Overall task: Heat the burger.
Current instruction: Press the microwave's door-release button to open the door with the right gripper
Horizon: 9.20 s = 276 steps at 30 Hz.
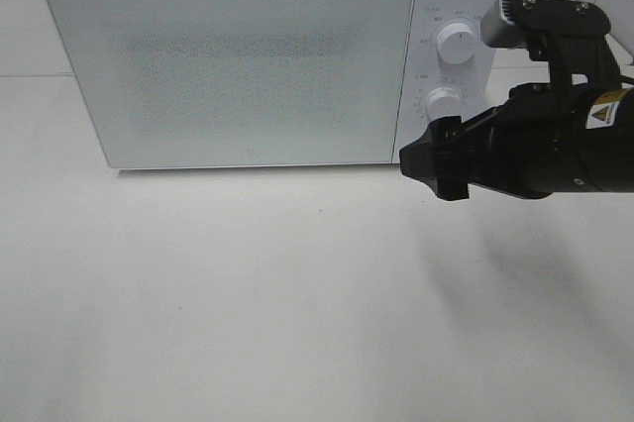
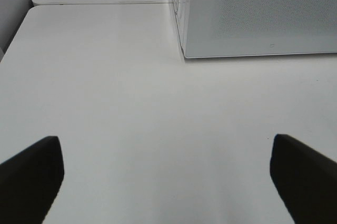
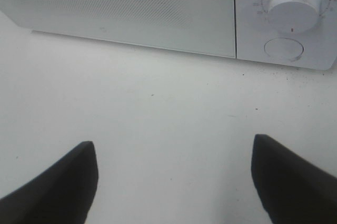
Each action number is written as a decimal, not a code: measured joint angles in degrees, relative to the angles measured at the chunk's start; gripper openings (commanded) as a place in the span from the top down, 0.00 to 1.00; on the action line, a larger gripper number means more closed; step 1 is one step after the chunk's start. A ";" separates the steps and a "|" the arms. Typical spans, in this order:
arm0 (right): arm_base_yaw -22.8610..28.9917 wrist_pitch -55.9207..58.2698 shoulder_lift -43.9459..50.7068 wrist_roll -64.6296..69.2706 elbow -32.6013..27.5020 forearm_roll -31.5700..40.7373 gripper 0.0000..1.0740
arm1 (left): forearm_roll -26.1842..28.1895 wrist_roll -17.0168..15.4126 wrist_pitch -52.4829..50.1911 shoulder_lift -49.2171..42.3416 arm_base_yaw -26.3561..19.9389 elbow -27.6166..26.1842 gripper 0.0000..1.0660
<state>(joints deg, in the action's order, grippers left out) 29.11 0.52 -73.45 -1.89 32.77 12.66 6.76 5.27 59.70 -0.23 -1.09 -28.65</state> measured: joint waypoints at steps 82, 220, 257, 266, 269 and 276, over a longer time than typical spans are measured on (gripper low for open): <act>-28.82 57.35 73.68 8.25 -4.24 -11.80 0.29 | 0.00 0.00 0.00 0.00 0.00 0.00 0.05; -2.41 -44.98 -34.55 78.67 1.38 8.19 1.00 | 0.00 0.00 0.00 0.00 0.00 0.00 0.05; -5.44 -45.44 -42.17 75.34 10.66 8.94 1.00 | 0.00 0.00 0.00 0.00 0.00 0.00 0.05; -5.44 -46.24 -44.12 76.83 10.66 8.54 1.00 | -0.06 0.00 0.00 0.00 0.00 0.00 0.05; -5.44 -47.50 -44.12 76.78 10.66 8.54 1.00 | -0.06 0.00 0.00 0.00 0.00 0.00 0.05; -5.44 -47.61 -44.18 76.72 10.66 8.54 1.00 | -0.06 0.00 0.00 0.00 0.00 0.00 0.05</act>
<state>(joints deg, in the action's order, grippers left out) 23.66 -47.10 -117.63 74.83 43.43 21.20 6.70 5.27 59.70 -0.23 -1.09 -28.65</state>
